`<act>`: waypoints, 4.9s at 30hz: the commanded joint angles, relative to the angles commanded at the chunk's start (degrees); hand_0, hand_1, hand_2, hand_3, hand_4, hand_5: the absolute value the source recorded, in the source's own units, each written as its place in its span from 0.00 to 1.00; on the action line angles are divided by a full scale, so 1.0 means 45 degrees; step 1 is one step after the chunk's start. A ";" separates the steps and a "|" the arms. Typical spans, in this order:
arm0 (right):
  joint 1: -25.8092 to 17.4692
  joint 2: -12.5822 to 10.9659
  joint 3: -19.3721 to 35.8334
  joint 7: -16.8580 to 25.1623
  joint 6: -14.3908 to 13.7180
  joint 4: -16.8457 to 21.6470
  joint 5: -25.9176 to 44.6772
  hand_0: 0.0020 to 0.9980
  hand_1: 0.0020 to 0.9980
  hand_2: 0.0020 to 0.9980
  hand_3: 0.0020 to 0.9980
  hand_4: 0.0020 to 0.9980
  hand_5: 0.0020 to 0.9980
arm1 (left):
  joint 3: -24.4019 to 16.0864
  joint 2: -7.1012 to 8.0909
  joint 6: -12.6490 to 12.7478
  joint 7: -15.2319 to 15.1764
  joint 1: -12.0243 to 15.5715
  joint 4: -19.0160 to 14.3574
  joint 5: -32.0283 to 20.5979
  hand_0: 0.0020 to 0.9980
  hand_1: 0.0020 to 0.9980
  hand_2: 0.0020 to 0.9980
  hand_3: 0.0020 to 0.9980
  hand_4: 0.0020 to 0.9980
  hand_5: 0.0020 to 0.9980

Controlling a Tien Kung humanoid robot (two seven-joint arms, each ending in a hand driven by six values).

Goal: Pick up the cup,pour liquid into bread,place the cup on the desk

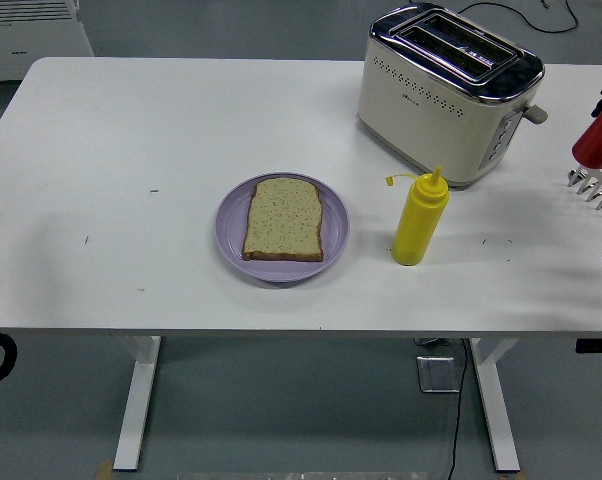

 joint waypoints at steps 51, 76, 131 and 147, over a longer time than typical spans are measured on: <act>-0.0730 0.0254 -0.4946 0.4551 -0.1441 -0.2625 0.1286 0.68 0.63 0.62 0.69 0.79 0.36 | -0.0085 -0.0015 0.0027 0.0016 -0.0114 -0.0008 -0.0041 0.84 0.86 0.88 0.81 0.62 1.00; -0.2909 -0.0774 -0.1539 0.3310 -0.0672 0.2204 -0.2897 0.99 0.92 1.00 1.00 0.88 0.36 | 0.0021 0.0033 0.0028 0.0019 -0.0112 -0.0006 -0.0031 0.84 0.86 0.88 0.81 0.62 1.00; -0.2995 0.0220 0.2624 -0.0827 0.2265 0.0043 0.8795 0.80 0.74 0.75 0.76 0.61 0.75 | 0.0003 0.0020 0.0006 0.0079 -0.0105 -0.0030 0.0013 0.84 0.85 0.88 0.80 0.62 1.00; -0.2992 0.0224 0.2613 -0.0869 0.2285 0.0046 0.8799 0.79 0.74 0.75 0.76 0.61 0.76 | 0.0005 0.0019 0.0000 0.0076 -0.0115 -0.0039 0.0014 0.84 0.85 0.88 0.80 0.62 1.00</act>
